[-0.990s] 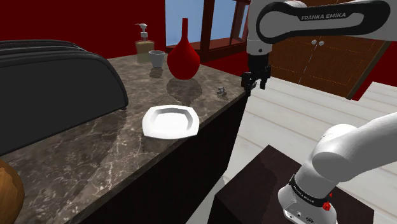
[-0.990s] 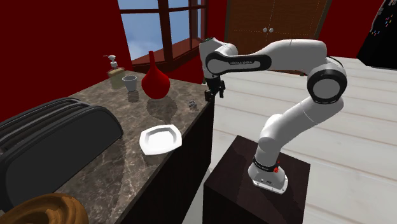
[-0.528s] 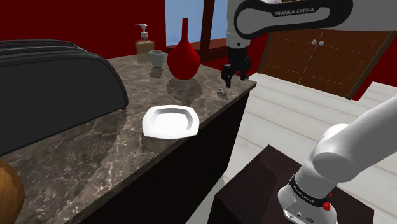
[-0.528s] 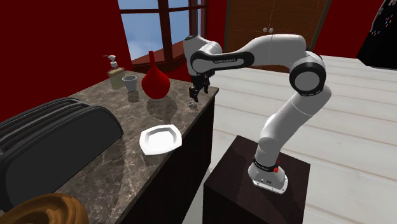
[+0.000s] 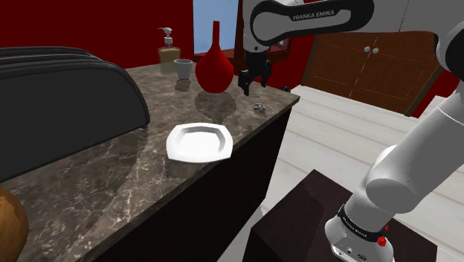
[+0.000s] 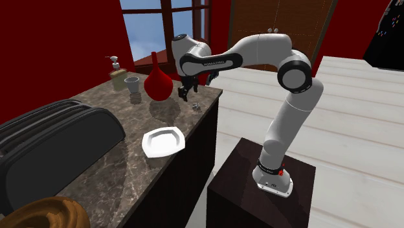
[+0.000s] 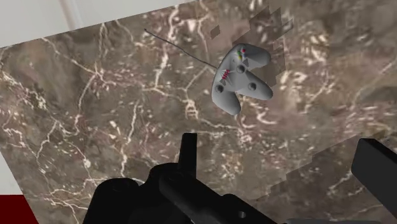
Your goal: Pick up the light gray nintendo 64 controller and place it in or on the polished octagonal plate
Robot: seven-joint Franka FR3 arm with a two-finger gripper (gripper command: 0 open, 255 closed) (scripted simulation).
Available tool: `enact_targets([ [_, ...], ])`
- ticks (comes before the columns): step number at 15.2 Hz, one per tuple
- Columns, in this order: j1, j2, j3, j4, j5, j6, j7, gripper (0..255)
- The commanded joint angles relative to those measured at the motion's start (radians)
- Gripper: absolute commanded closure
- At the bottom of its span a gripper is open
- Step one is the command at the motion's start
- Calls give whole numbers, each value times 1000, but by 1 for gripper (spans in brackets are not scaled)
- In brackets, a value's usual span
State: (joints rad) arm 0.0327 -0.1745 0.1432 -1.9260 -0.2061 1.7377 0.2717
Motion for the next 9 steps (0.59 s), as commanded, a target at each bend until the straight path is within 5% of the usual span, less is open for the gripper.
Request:
enact_targets([
  [1, -1, 7, -1, -15, -4, 26, 2, 0],
  [9, -6, 8, -8, -74, -9, 87, 5, 0],
])
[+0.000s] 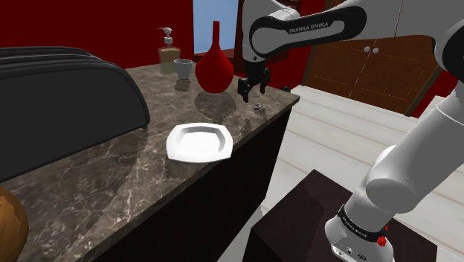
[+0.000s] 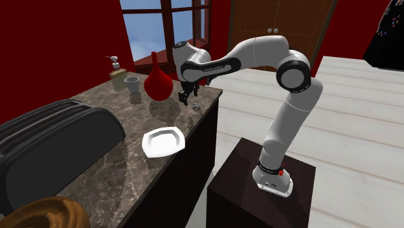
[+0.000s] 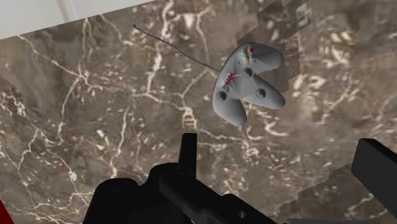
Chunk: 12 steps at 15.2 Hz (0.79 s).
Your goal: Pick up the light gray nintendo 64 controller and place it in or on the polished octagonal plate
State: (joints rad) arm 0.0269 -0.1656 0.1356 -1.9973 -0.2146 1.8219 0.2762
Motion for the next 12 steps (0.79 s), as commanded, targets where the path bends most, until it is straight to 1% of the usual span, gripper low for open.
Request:
enact_targets([
  [1, 0, 0, 0, -3, 0, 2, 0, 0],
  [4, 0, 0, 0, -3, 0, 2, 0, 0],
  [5, 0, 0, 0, -3, 0, 2, 0, 255],
  [12, 0, -1, 0, -3, 0, 2, 0, 255],
])
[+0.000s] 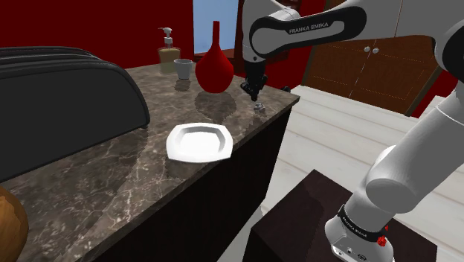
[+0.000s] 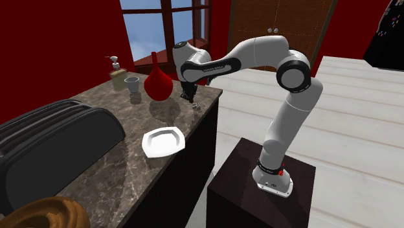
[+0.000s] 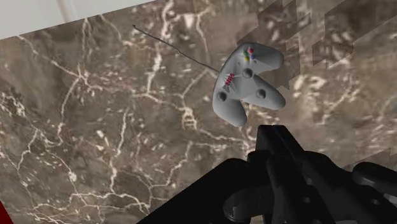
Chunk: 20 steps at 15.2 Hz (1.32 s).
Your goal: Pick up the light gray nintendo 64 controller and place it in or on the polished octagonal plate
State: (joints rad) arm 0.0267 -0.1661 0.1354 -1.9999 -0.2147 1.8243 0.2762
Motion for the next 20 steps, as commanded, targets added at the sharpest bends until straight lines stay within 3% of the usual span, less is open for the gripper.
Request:
enact_targets([
  [1, 0, 0, 0, 0, 0, 0, 0, 255],
  [2, 0, 0, 0, 0, 0, 0, 0, 255],
  [3, 0, 0, 0, 0, 0, 0, 0, 0],
  [6, 10, -174, -111, -201, 150, 146, -354, 0],
  [14, 12, -145, -118, -275, 144, 250, -350, 0],
  [20, 12, -145, -118, -275, 144, 250, -350, 0],
])
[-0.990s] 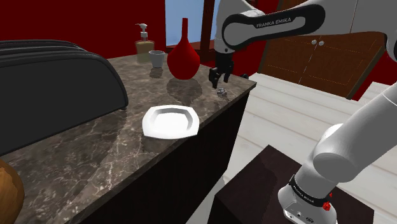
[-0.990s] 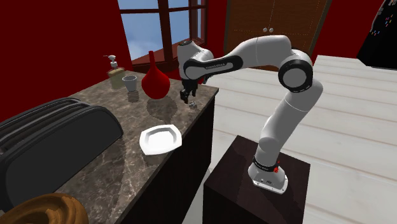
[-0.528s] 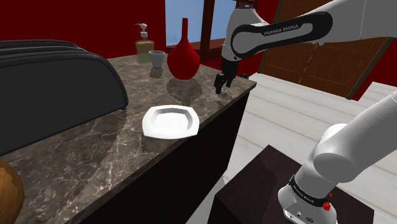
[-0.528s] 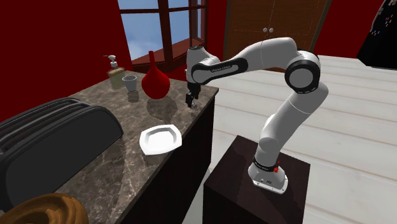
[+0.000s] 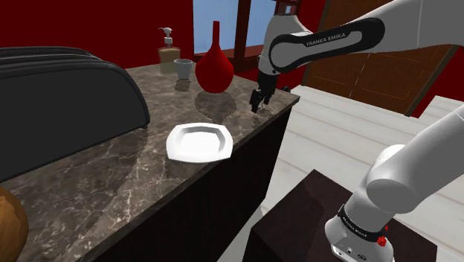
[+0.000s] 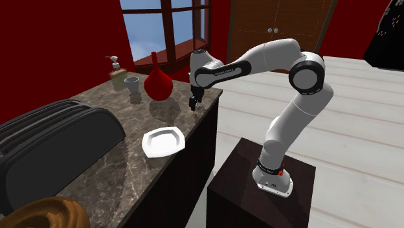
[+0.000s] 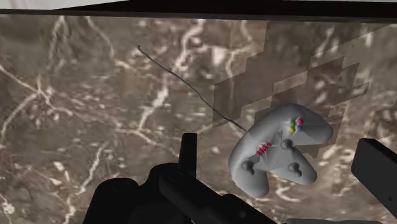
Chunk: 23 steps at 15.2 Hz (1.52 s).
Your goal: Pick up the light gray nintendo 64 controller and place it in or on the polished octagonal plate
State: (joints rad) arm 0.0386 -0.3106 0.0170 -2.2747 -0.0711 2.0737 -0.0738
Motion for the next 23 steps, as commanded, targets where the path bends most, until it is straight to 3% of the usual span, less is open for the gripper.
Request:
enact_targets([
  [1, 0, 0, 0, 0, 0, 0, 0, 0],
  [2, 0, 0, 0, 0, 0, 0, 0, 255],
  [11, 0, 0, 0, 0, 0, 0, 0, 255],
  [23, 0, -20, 1, 143, 6, -163, -11, 255],
])
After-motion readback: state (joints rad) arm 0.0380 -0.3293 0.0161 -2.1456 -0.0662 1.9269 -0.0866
